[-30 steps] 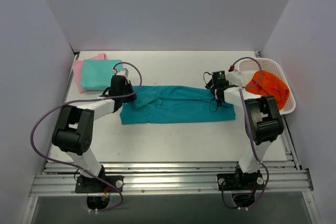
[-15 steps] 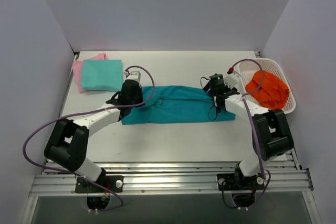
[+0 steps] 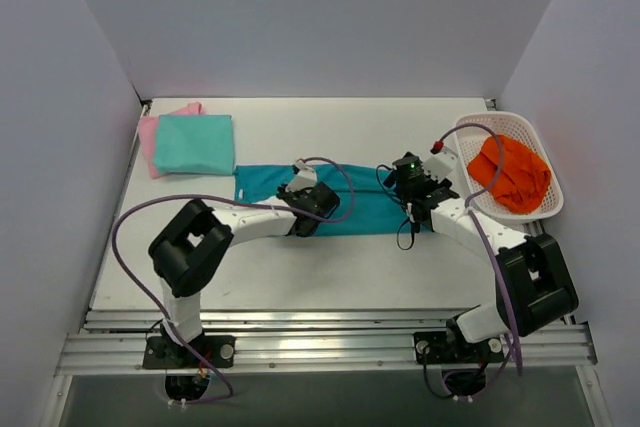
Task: Fold and stack the t-shirts
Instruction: Fold the other side of the tshirt into a rectangle
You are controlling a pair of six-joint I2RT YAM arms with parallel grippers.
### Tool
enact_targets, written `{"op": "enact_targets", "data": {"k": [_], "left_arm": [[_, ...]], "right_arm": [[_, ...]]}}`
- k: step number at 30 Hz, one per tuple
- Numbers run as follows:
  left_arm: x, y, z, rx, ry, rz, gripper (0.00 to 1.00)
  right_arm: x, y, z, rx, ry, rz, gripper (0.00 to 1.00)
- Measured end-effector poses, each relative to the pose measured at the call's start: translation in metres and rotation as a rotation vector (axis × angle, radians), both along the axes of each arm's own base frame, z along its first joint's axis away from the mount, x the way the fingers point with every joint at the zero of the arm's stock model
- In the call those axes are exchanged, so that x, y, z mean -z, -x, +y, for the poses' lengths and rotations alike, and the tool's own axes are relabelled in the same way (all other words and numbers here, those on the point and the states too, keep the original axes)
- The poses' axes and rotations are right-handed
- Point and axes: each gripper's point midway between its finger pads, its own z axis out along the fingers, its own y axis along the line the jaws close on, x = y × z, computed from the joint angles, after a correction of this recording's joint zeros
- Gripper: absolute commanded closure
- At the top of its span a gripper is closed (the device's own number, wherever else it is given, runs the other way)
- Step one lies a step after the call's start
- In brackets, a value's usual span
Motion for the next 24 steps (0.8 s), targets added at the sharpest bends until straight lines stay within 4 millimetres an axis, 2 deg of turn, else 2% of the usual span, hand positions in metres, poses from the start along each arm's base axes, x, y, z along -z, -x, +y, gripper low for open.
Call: {"op": "enact_targets", "data": {"k": [3,6,10,13,16,19,22,24], "left_arm": [[-0.003,0.009,-0.006,-0.012,-0.176,-0.040,0.98],[-0.009,0.020,-0.010,-0.055,-0.320,-0.099,0.98],[0.000,0.016,-0.026,-0.103,-0.364,-0.261,0.95],[0.012,0.025,-0.029,-0.065,-0.424,-0.285,0.89],[0.013,0.037,-0.042,-0.014,-0.425,-0.317,0.86],[0.001,0.050,-0.060,0.030,-0.372,-0.366,0.85],[-0.021,0.064,-0.072,0.065,-0.303,-0.407,0.83],[-0.040,0.073,-0.080,0.086,-0.251,-0.434,0.69]], "right_arm": [[-0.011,0.004,-0.001,0.007,-0.003,-0.031,0.26],[-0.012,0.006,-0.001,0.011,-0.001,-0.038,0.26],[-0.006,0.012,0.001,0.004,0.010,-0.023,0.26],[-0.001,0.018,0.002,-0.003,0.020,-0.010,0.25],[-0.001,0.021,0.001,-0.002,0.025,-0.008,0.25],[-0.005,0.023,0.001,-0.006,0.020,-0.019,0.25],[-0.008,0.025,0.001,-0.007,0.018,-0.031,0.25],[-0.008,0.026,0.002,-0.009,0.019,-0.032,0.24]]}}
